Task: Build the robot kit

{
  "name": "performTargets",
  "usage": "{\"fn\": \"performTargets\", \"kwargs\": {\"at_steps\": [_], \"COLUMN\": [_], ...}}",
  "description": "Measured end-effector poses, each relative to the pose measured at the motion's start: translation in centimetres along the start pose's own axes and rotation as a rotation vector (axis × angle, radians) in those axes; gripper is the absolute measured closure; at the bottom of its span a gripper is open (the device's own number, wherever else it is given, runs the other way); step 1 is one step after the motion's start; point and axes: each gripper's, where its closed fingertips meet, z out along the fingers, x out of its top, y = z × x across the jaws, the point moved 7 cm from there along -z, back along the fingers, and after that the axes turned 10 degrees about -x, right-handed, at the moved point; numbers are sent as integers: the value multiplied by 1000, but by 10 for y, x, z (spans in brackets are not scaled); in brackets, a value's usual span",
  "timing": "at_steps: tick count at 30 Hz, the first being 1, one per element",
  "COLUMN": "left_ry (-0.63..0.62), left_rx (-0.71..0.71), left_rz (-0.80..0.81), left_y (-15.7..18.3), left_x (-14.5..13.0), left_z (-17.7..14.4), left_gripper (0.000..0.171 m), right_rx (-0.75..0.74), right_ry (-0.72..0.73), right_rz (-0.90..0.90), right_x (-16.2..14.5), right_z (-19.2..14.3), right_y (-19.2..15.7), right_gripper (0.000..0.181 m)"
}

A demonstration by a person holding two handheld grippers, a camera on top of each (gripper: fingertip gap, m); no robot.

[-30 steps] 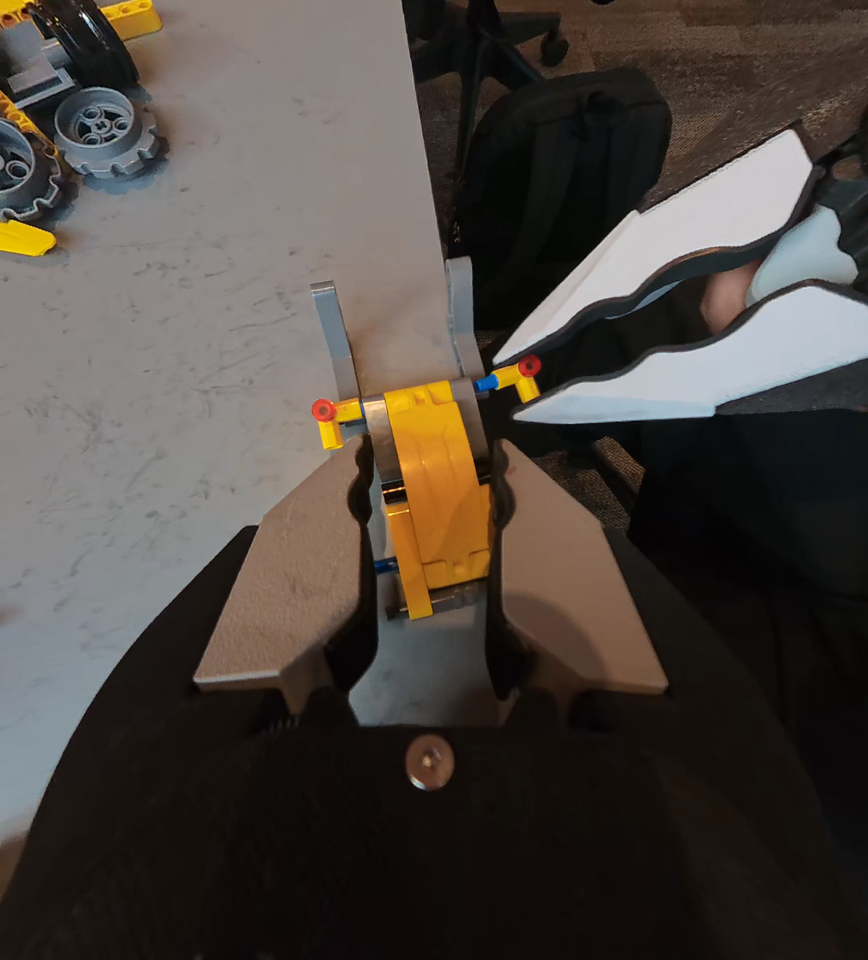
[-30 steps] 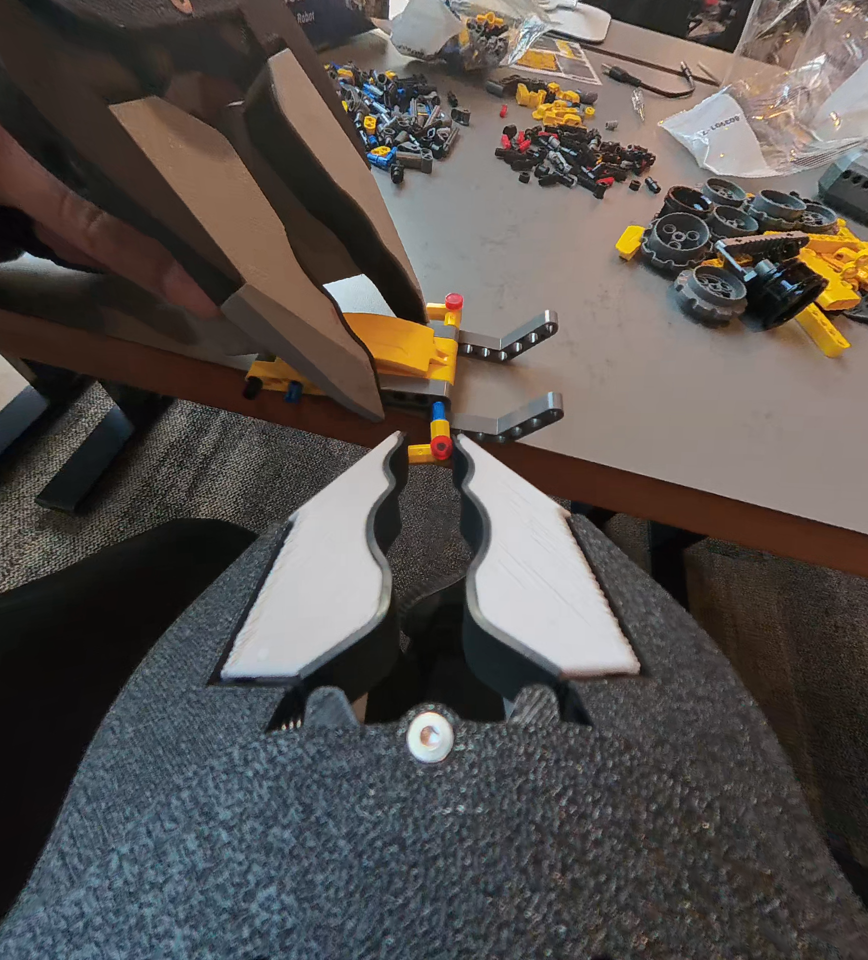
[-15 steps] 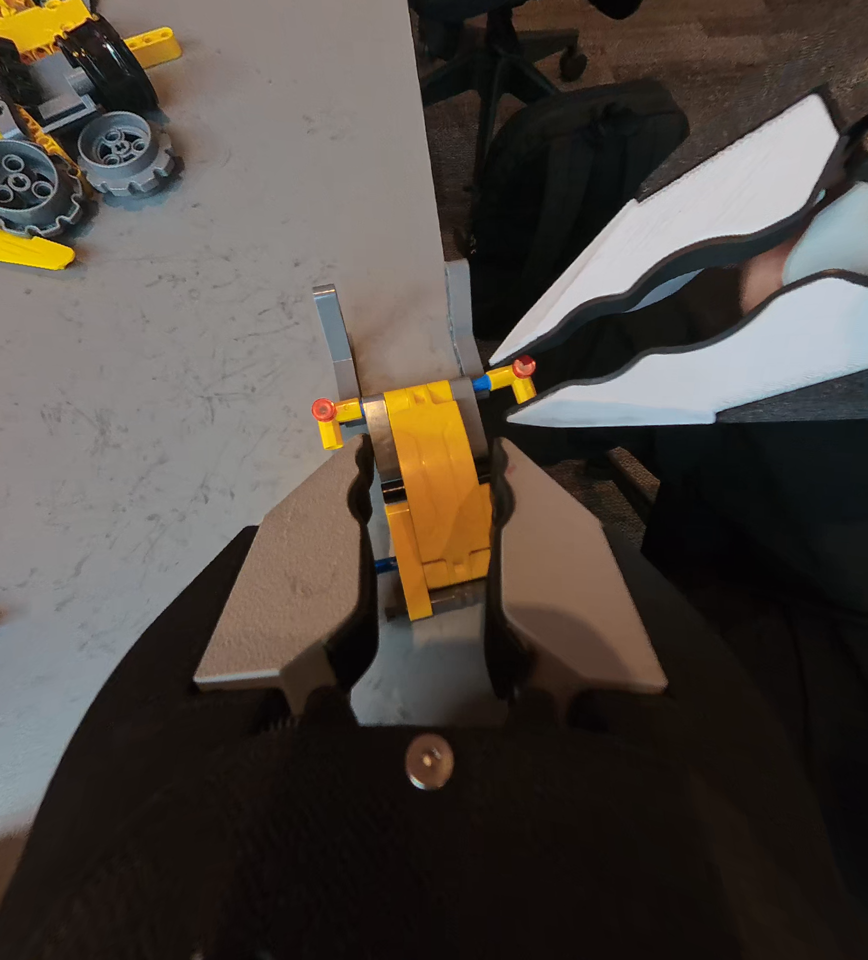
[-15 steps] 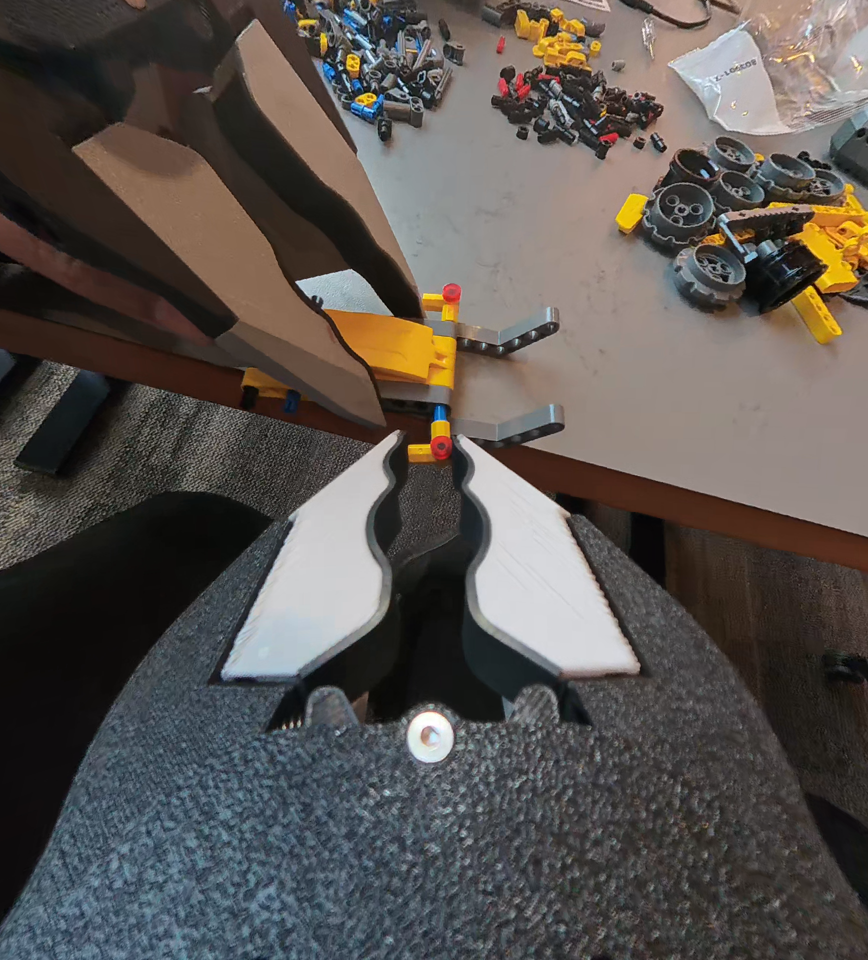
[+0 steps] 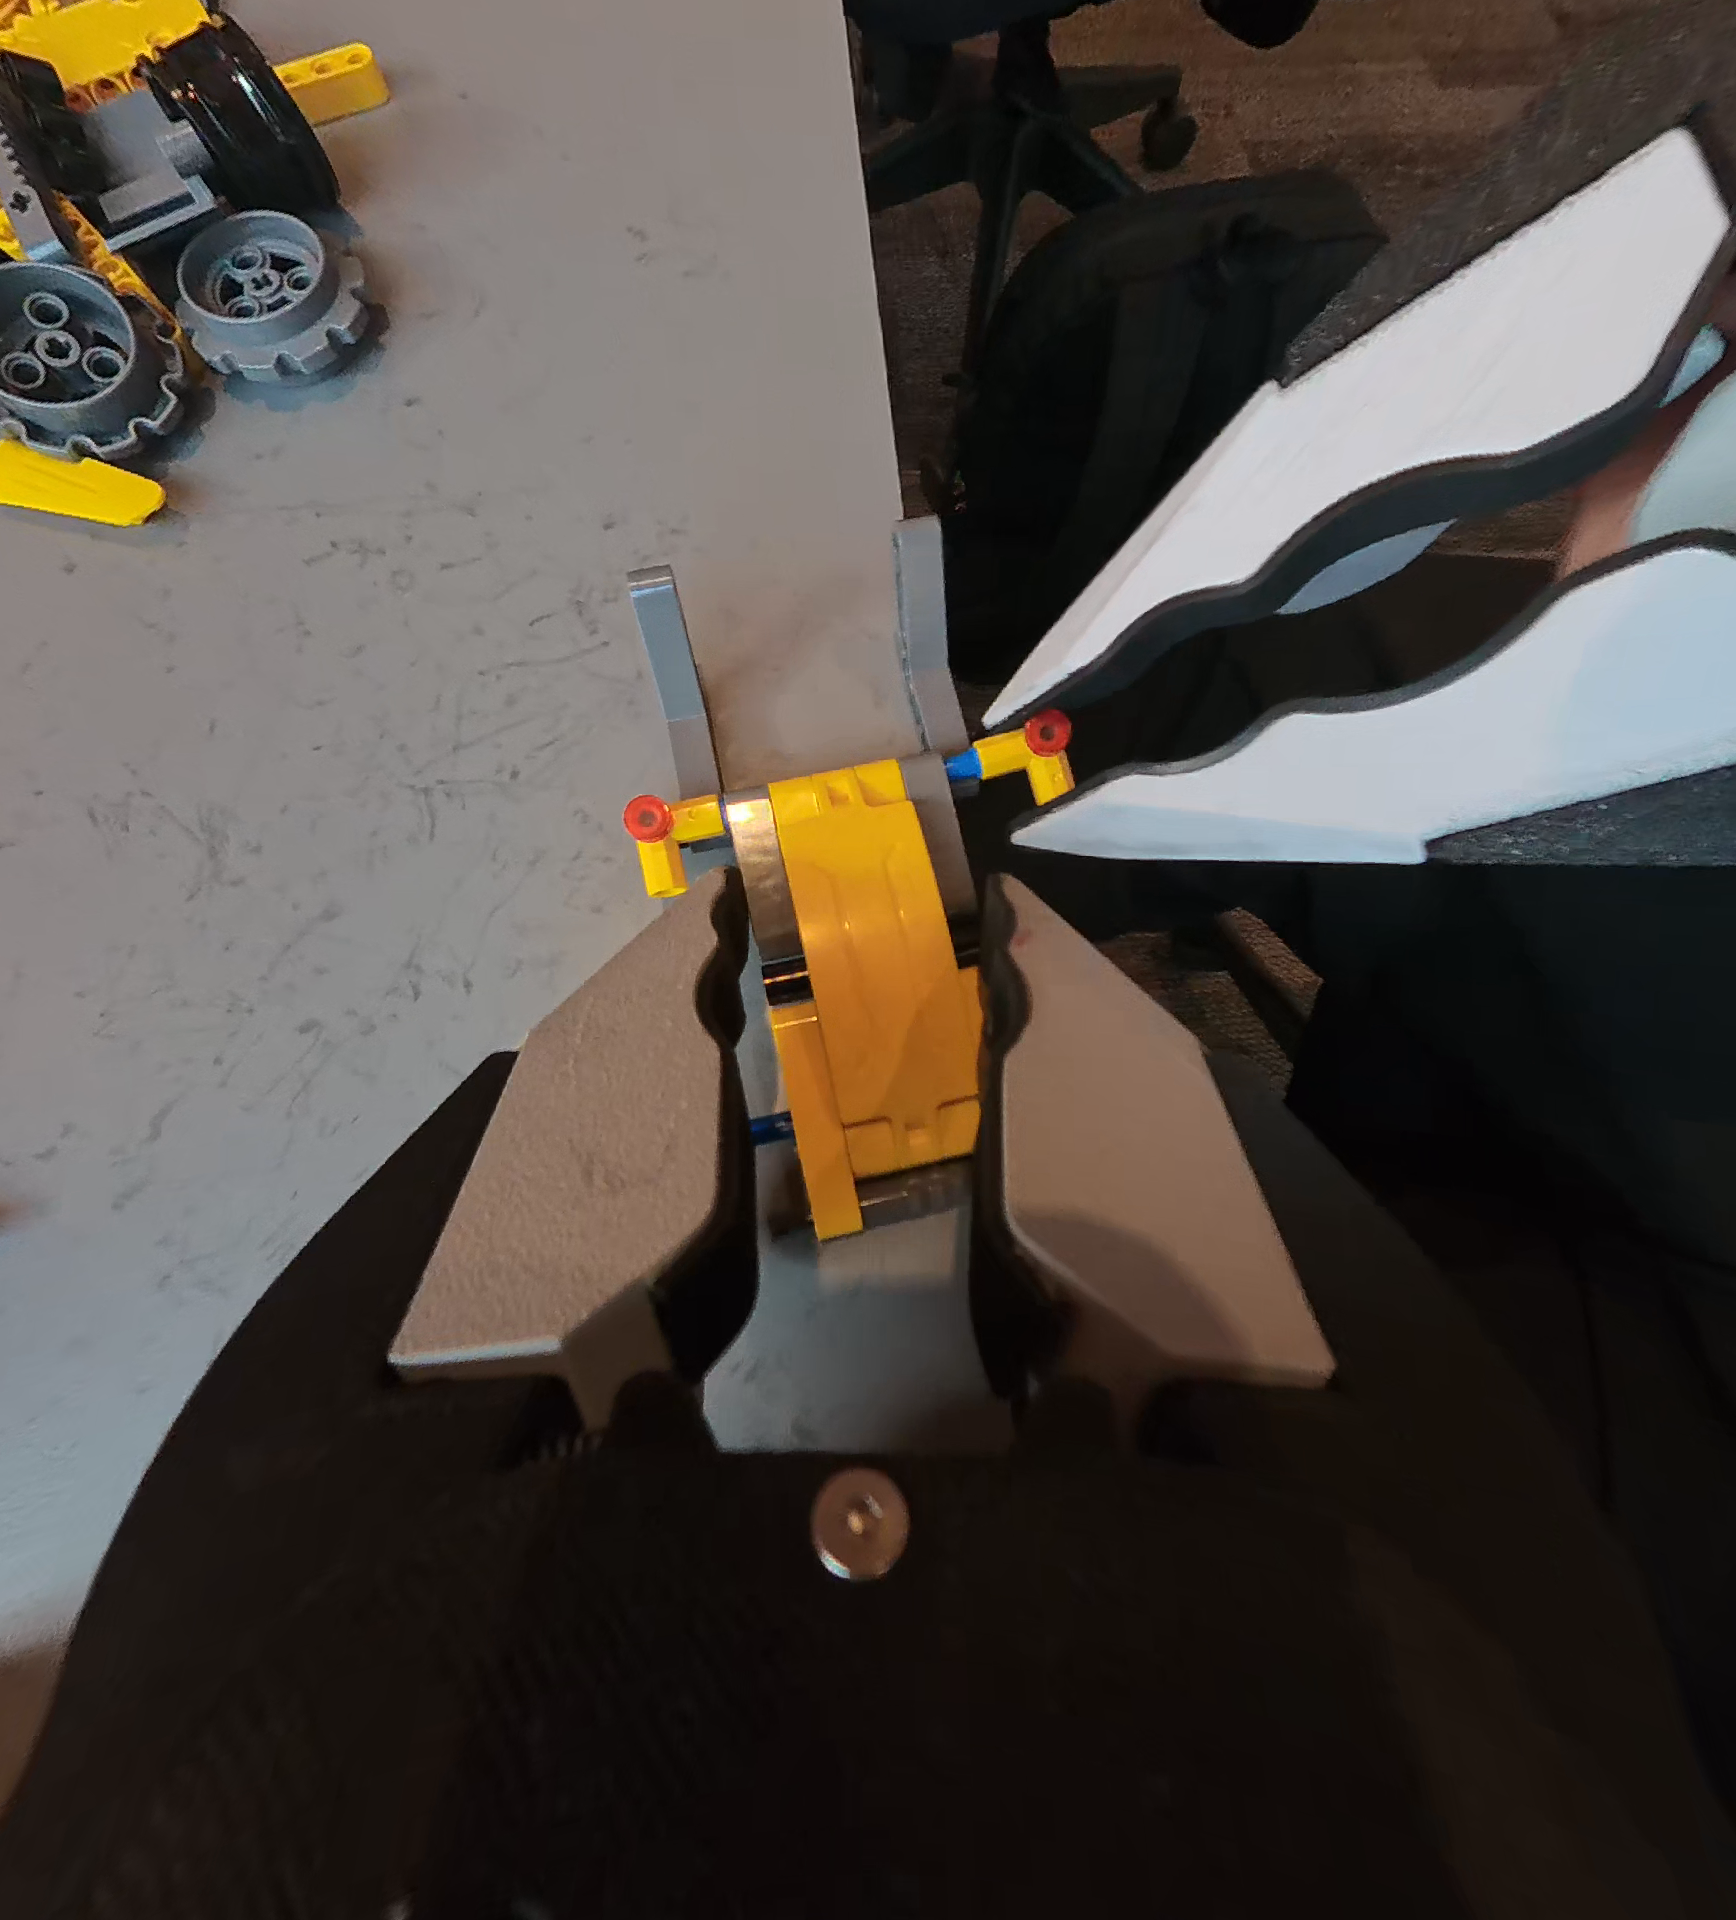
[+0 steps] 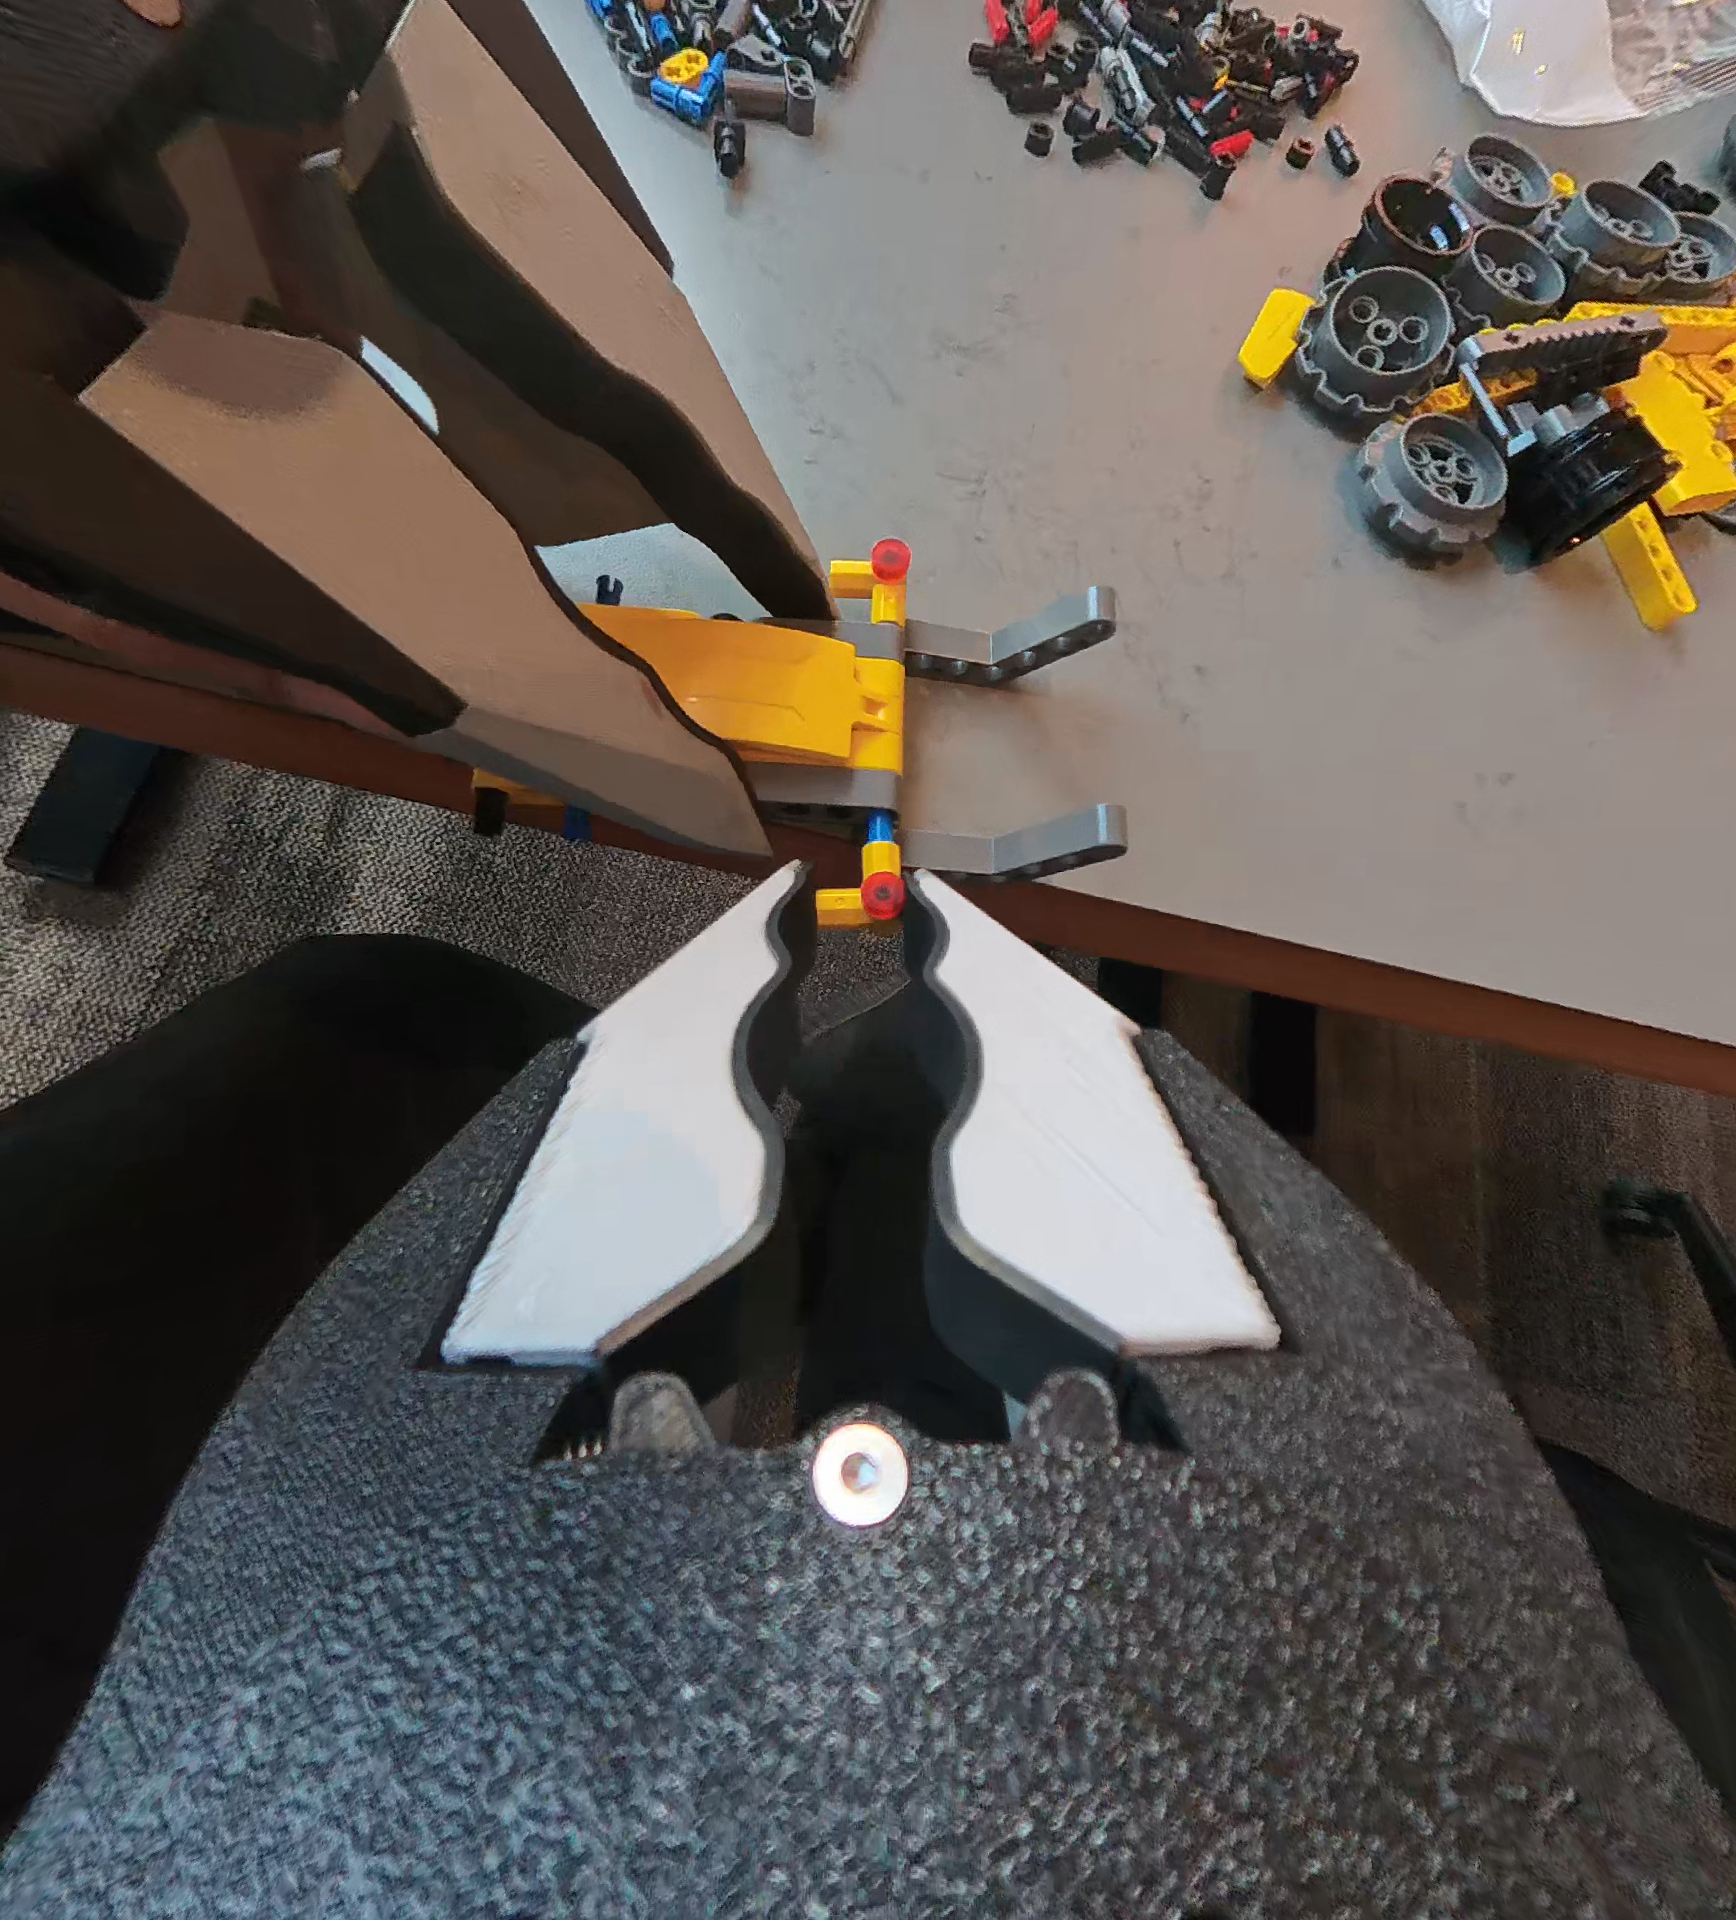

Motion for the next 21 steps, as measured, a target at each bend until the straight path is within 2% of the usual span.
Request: {"fn": "performTargets", "kwargs": {"at_steps": [14, 18, 21], "left_ry": [0, 3, 8], "left_rx": [-11, -14, -25], "left_rz": [-5, -11, -24], "left_y": [-7, -8, -9], "left_x": [0, 0, 0], "left_z": [-1, -1, -1], "left_gripper": [128, 129, 129], "right_rx": [-16, 44, 23], "right_ry": [70, 92, 100], "right_rz": [80, 130, 77], "right_x": [3, 7, 5], "right_z": [5, 6, 6], "right_y": [-1, 3, 2], "right_gripper": [167, 167, 167]}}
